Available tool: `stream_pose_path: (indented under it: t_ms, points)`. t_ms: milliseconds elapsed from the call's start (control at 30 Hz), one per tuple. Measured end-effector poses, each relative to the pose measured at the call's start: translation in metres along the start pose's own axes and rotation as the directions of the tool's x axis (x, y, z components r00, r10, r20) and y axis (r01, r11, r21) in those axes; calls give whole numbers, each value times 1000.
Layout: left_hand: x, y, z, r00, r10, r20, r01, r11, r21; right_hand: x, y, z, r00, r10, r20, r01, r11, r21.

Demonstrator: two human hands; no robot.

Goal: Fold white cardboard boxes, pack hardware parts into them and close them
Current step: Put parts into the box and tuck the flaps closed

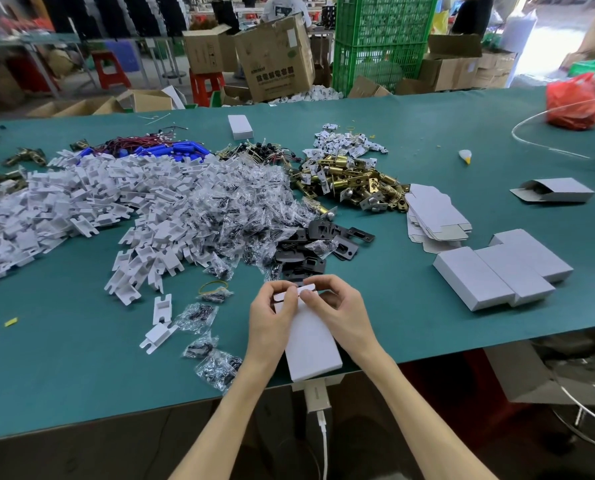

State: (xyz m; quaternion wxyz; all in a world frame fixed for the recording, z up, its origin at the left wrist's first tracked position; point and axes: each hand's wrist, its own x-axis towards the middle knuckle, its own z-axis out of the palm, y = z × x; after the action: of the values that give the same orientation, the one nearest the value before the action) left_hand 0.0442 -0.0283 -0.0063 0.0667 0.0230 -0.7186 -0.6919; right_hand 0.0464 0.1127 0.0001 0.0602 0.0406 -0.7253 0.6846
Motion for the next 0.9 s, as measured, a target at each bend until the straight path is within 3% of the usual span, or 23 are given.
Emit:
stream_pose_path:
  t_ms: [533, 900]
  points:
    - [4, 12, -11, 984, -112, 137, 119, 992, -41, 1, 0, -3, 1000, 3, -22, -3, 1000, 1]
    - [5, 9, -9, 993, -77, 93, 80, 997, -21, -1, -5, -4, 999, 23, 31, -25, 998, 53]
